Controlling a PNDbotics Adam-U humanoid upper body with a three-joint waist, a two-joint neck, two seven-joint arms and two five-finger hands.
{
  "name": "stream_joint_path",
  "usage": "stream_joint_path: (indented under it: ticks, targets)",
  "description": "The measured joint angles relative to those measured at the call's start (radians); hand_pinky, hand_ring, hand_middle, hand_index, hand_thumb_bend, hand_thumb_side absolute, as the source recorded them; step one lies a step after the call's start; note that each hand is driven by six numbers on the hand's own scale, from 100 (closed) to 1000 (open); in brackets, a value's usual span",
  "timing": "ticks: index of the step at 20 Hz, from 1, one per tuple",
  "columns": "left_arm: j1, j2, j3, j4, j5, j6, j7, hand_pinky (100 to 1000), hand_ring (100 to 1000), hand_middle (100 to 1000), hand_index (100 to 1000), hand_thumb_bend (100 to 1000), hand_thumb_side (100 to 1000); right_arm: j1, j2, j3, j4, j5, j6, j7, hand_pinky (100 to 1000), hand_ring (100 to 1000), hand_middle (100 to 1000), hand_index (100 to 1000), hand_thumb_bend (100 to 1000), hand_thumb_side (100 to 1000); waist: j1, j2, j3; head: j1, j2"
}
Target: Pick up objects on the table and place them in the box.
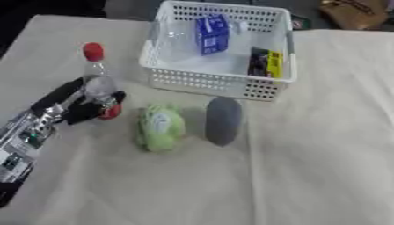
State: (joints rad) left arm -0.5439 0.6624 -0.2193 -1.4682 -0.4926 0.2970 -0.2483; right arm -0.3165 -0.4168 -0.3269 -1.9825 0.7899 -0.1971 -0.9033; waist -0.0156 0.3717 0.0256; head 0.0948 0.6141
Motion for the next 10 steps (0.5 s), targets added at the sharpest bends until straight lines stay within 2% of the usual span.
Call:
stream_joint_path:
  ticks: [1,2,3,6,7,8,9,10]
  targets:
    - [0.000,0.000,0.000,0.000,0.000,0.001,0.004,978,1000,886,893,346,936,0.000,0.000,0.000,0.000,0.000,0.000,0.000,903,854,751,837,100,1000,0.000,0.000,0.000,0.000,0.000]
    - [0.000,0.000,0.000,0.000,0.000,0.001,0.010,976,1000,879,887,338,936,0.000,0.000,0.000,0.000,0.000,0.000,0.000,903,854,751,837,100,1000,-0.001,0.000,0.000,0.000,0.000]
    - [0.000,0.000,0.000,0.000,0.000,0.003,0.020,956,978,822,828,245,932,0.000,0.000,-0.001,0.000,0.000,0.000,0.000,903,854,751,837,100,1000,-0.001,0.000,0.000,0.000,0.000]
    - [0.001,0.000,0.000,0.000,0.002,0.013,0.062,953,970,811,815,234,930,0.000,0.000,-0.004,0.000,0.000,0.000,0.000,903,854,751,837,100,1000,-0.002,0.000,0.000,0.000,-0.001]
    - [0.001,-0.001,0.000,0.000,0.004,0.017,0.076,944,948,782,777,180,933,0.000,0.000,-0.005,0.000,0.000,0.000,0.000,903,855,751,838,100,1000,-0.002,0.000,0.000,0.000,-0.001]
    - [0.001,-0.001,0.000,0.000,0.007,0.020,0.088,944,948,782,777,180,933,0.000,0.000,-0.005,0.000,0.000,0.000,0.000,903,855,751,838,100,1000,-0.002,0.000,0.000,0.000,-0.001]
    - [0.002,-0.001,0.000,0.000,0.011,0.022,0.099,935,930,759,746,100,920,0.000,0.000,-0.005,0.000,0.000,0.000,0.000,903,855,751,838,100,1000,-0.003,0.000,0.000,0.000,-0.001]
    - [0.002,-0.001,0.000,0.000,0.016,0.025,0.110,935,930,759,746,100,920,0.000,0.000,-0.005,0.000,0.000,0.000,0.000,903,855,751,838,100,1000,-0.003,0.000,0.000,0.000,-0.001]
